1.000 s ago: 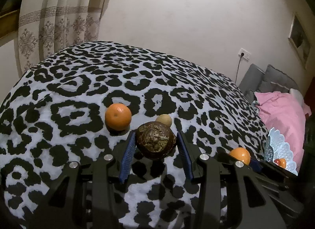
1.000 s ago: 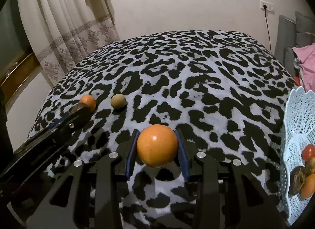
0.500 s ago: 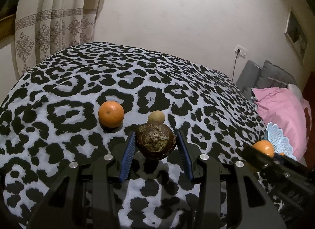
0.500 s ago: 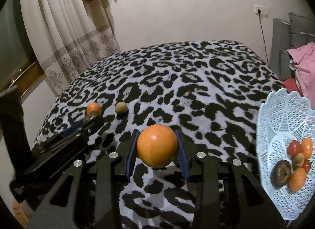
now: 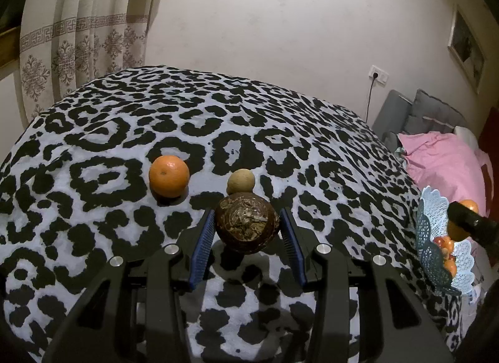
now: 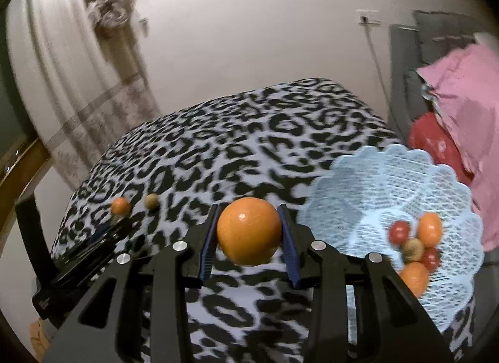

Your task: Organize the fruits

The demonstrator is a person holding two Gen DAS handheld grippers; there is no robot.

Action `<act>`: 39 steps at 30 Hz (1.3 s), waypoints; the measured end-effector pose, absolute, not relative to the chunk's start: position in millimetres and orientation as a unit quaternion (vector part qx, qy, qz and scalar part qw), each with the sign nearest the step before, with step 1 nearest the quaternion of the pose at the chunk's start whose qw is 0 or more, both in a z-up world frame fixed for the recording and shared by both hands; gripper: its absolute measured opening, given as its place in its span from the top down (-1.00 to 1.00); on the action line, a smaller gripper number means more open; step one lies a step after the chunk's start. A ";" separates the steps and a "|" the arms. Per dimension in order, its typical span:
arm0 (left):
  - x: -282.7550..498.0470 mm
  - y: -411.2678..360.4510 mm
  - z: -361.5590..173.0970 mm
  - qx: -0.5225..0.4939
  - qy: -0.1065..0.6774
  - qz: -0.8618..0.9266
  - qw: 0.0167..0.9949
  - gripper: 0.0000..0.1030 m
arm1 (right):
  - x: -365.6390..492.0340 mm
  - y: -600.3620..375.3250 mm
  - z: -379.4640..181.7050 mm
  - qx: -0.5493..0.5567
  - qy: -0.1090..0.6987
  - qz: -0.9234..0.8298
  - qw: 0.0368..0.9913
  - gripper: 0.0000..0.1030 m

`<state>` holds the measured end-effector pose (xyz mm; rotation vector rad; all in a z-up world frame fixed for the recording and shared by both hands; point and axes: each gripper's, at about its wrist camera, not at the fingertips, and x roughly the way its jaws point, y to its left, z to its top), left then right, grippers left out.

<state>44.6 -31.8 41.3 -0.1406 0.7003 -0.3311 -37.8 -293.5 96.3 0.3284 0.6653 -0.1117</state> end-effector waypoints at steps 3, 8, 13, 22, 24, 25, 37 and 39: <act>44.7 -32.2 40.6 -0.068 0.342 -0.160 0.923 0.16 | -43.0 -316.3 94.2 0.183 0.323 -0.078 0.925 0.26; 43.9 -33.3 40.4 -0.065 0.342 -0.162 0.924 0.16 | -40.9 -348.8 79.7 0.226 0.342 -0.100 0.907 0.26; 43.5 -34.3 39.4 -0.063 0.342 -0.162 0.923 0.16 | -36.7 -364.8 60.7 0.253 0.367 -0.112 0.888 0.26; 43.3 -35.3 38.4 -0.061 0.343 -0.163 0.923 0.16 | -36.0 -371.4 52.9 0.266 0.370 -0.133 0.880 -0.12; 42.8 -36.2 38.2 -0.059 0.342 -0.166 0.923 0.16 | -40.3 -374.5 56.7 0.269 0.361 -0.136 0.882 -0.14; 42.6 -37.2 38.0 -0.058 0.342 -0.166 0.923 0.16 | -42.4 -375.8 58.6 0.270 0.358 -0.136 0.883 -0.14; 32.5 -50.3 37.7 -0.043 0.340 -0.187 0.921 0.16 | -86.7 -381.9 73.6 0.249 0.309 -0.170 0.902 -0.42; 28.1 -54.6 39.9 -0.041 0.338 -0.196 0.919 0.16 | -93.0 -385.8 73.6 0.253 0.305 -0.172 0.902 -0.42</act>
